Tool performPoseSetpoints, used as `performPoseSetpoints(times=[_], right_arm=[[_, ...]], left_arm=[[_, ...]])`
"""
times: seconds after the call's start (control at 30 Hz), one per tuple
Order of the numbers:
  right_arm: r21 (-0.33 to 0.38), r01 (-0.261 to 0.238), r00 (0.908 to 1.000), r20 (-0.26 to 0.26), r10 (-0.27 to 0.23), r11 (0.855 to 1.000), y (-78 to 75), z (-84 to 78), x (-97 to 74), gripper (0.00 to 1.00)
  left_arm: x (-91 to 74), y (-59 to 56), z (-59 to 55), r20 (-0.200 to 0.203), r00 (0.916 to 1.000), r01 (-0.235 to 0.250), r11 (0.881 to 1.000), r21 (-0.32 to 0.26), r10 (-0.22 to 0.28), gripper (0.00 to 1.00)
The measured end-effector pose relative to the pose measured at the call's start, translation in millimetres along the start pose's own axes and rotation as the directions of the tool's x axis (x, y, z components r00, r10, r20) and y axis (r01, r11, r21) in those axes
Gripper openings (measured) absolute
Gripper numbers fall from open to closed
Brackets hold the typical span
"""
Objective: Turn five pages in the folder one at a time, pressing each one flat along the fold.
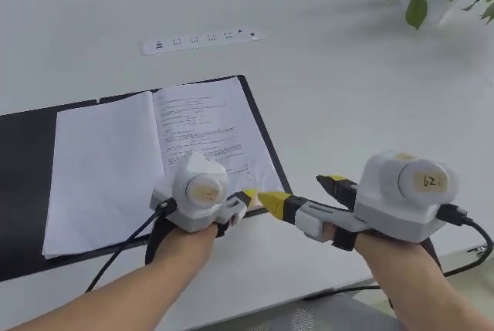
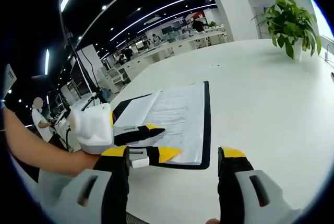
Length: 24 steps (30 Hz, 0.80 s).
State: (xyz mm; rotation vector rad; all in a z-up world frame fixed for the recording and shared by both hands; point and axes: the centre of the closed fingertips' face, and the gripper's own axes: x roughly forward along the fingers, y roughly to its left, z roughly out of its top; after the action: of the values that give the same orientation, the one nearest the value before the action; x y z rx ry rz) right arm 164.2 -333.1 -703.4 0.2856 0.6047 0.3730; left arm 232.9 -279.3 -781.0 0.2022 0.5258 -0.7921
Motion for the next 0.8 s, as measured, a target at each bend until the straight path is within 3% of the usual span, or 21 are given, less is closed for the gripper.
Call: performPoseSetpoints(times=[0.3, 0.8], right_arm=[[0.004, -0.002, 1.0000, -0.008, 0.002, 1.000, -0.5, -3.0, 0.5, 0.68], [-0.003, -0.009, 0.9997, -0.023, 0.009, 1.000, 3.2, -7.8, 2.5, 0.67]], left_arm=[[-0.5, -0.9, -0.4, 0.047, 0.9985, 0.026, 1.000, 0.014, -0.027, 0.35], [-1.0, -2.6, -0.3, 0.060, 0.9975, 0.037, 0.999, 0.020, -0.038, 0.23]])
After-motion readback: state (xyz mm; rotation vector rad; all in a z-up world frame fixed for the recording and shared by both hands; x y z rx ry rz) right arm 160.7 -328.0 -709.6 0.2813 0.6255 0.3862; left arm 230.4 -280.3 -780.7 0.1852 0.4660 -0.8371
